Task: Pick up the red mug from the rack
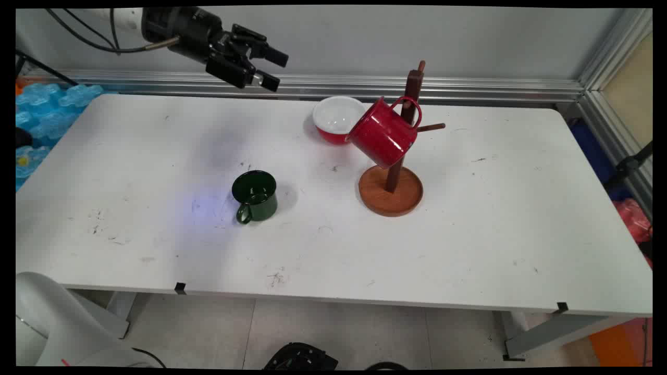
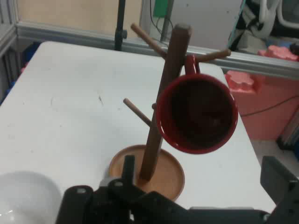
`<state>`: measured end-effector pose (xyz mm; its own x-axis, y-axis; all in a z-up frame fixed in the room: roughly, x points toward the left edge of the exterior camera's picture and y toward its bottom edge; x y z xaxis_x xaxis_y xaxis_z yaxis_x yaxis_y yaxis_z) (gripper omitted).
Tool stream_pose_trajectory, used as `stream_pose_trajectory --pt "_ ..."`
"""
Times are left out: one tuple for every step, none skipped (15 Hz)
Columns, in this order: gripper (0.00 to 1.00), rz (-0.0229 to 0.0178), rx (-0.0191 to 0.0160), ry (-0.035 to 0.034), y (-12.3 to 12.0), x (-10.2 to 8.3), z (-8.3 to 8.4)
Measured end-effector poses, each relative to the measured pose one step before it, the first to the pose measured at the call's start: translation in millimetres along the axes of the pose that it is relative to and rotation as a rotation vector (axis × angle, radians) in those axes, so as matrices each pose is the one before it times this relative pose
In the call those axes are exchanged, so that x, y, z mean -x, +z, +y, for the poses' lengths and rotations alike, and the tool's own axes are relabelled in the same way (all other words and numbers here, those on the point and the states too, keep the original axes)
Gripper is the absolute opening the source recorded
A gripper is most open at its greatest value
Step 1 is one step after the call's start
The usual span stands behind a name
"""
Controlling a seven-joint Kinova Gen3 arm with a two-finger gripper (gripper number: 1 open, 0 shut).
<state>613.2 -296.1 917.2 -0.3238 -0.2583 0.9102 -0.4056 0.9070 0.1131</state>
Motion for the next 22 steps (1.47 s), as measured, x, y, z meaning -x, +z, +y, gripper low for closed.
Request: stream_pose_trajectory --pt "1.0 -0.01205 0.00239 0.00333 2.69 0.74 -0.42" --pt "1.0 -0.00899 0.00136 0.00293 2.39 0.28 -0.58" --pt "1.0 -0.00885 0.00153 0.00271 2.6 0.16 -0.48" --pt "1.0 -0.00782 0.00231 0.00287 2.77 -0.01 -0.4" --pt "1.0 -0.00552 0.00331 0.0027 2.66 -0.33 -0.17" --pt "1.0 -0.00519 0.00328 0.00246 3.06 -0.41 -0.06" --pt "1.0 -0.00315 0.00388 0.00284 3.28 -0.84 0.07" --pt "1.0 -0.00101 0.0039 0.00181 3.15 -0.98 0.22" --pt "1.0 -0.00047 0.00267 0.00112 2.06 -0.7 0.2" --pt "1.0 0.00047 0.00513 0.00198 3.39 -1.21 0.47" --pt "1.0 0.00112 0.00572 0.00245 3.88 -1.48 0.64" --pt "1.0 0.00177 0.0065 0.00206 4.11 -1.58 0.74" --pt "1.0 0.00173 0.00582 0.00198 3.56 -1.36 0.61" --pt "1.0 0.00102 0.00347 0.00122 2.25 -0.82 0.33" --pt "1.0 0.0022 0.00639 0.00143 3.5 -1.31 0.68" --pt "1.0 0.00215 0.00686 0.00169 3.83 -1.41 0.8" --pt "1.0 0.00224 0.00685 0.00206 3.81 -1.38 0.75" --pt "1.0 0.00166 0.00646 0.00179 3.27 -1.1 0.75" --pt "1.0 0.00204 0.00672 0.00186 3.68 -1.23 0.69" --pt "1.0 0.00154 0.00723 0.00224 3.59 -1.11 0.78" --pt "1.0 0.00145 0.00583 0.0016 3.06 -0.9 0.73" --pt "1.0 0.00112 0.00408 0.00097 1.97 -0.61 0.45"
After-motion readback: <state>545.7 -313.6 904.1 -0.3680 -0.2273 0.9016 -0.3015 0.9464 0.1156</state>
